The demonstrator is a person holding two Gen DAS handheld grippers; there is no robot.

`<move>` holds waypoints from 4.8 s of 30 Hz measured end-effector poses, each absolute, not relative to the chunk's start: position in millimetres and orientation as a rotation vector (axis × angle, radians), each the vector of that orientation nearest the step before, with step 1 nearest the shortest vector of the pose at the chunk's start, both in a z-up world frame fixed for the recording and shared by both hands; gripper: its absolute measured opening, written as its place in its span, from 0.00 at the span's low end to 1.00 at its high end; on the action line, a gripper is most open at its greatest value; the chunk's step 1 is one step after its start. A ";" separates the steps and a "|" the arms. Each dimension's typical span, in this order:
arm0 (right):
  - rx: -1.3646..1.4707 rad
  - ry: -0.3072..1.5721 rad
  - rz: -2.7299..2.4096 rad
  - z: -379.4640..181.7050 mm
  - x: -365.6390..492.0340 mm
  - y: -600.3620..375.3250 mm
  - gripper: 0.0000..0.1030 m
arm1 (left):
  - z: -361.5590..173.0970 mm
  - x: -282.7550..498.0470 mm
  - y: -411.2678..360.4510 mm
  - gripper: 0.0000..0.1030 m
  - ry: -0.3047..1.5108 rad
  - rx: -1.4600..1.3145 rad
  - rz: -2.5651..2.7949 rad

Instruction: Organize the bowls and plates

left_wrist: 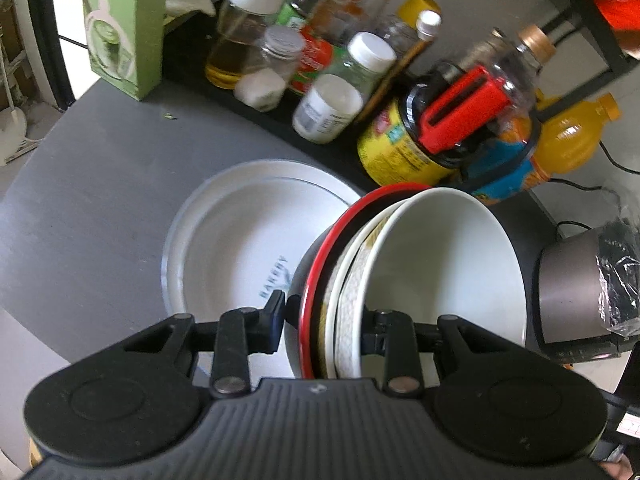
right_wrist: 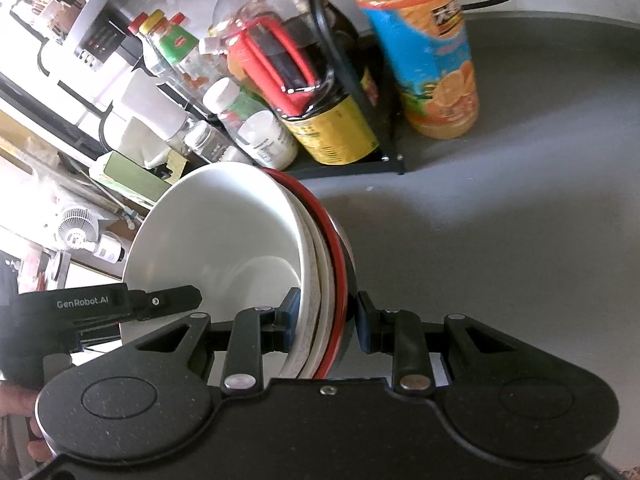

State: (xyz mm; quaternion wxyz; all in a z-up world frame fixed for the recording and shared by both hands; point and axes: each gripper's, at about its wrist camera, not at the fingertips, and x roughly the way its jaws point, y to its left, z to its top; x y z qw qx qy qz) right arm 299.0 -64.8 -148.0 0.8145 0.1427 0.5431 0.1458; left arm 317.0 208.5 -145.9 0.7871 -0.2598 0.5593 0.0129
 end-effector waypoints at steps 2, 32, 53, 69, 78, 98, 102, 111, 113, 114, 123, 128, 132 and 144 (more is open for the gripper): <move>0.314 1.159 0.310 -151.5 302.0 -55.7 0.27 | -149.1 318.2 218.4 0.30 1.213 -0.559 0.028; 0.370 1.170 0.240 -173.3 316.5 -18.9 0.33 | -185.3 343.3 261.9 0.29 1.293 -0.508 -0.013; 0.272 0.967 0.253 -127.1 284.0 -26.6 0.64 | -126.9 341.4 244.0 0.81 1.082 -0.252 -0.064; 0.265 0.829 0.190 -98.9 231.0 -80.1 0.98 | -94.8 308.2 223.5 0.90 0.932 -0.266 -0.025; 0.243 0.815 0.197 -82.9 174.1 -127.4 1.00 | -67.8 246.6 186.5 1.00 0.893 -0.373 0.009; 0.266 0.718 0.127 -24.1 69.9 -178.7 1.00 | 1.5 101.7 137.9 1.00 0.724 -0.405 -0.008; 0.258 0.707 0.103 -17.7 60.9 -166.9 1.00 | 7.8 95.9 141.8 1.00 0.677 -0.368 -0.025; 0.243 0.668 0.046 3.0 44.1 -118.9 1.00 | 30.9 87.9 165.1 1.00 0.648 -0.250 -0.086; 0.219 0.665 0.015 6.0 40.9 -106.8 1.00 | 34.7 83.9 168.4 1.00 0.648 -0.214 -0.092; 0.210 0.667 0.001 7.0 39.0 -101.5 1.00 | 35.5 81.8 169.7 1.00 0.653 -0.203 -0.089; 0.159 0.693 -0.051 13.2 22.8 -83.8 1.00 | 36.0 60.0 166.9 1.00 0.666 -0.094 -0.095; 0.130 0.706 -0.053 12.2 13.2 -77.5 1.00 | 30.9 51.1 162.9 1.00 0.697 -0.055 -0.072; 0.109 0.701 -0.076 12.7 6.9 -74.0 1.00 | 28.6 42.0 156.1 1.00 0.697 -0.021 -0.048; 0.149 0.719 -0.098 12.7 -9.6 -80.4 1.00 | 21.0 14.9 121.5 1.00 0.738 0.009 -0.077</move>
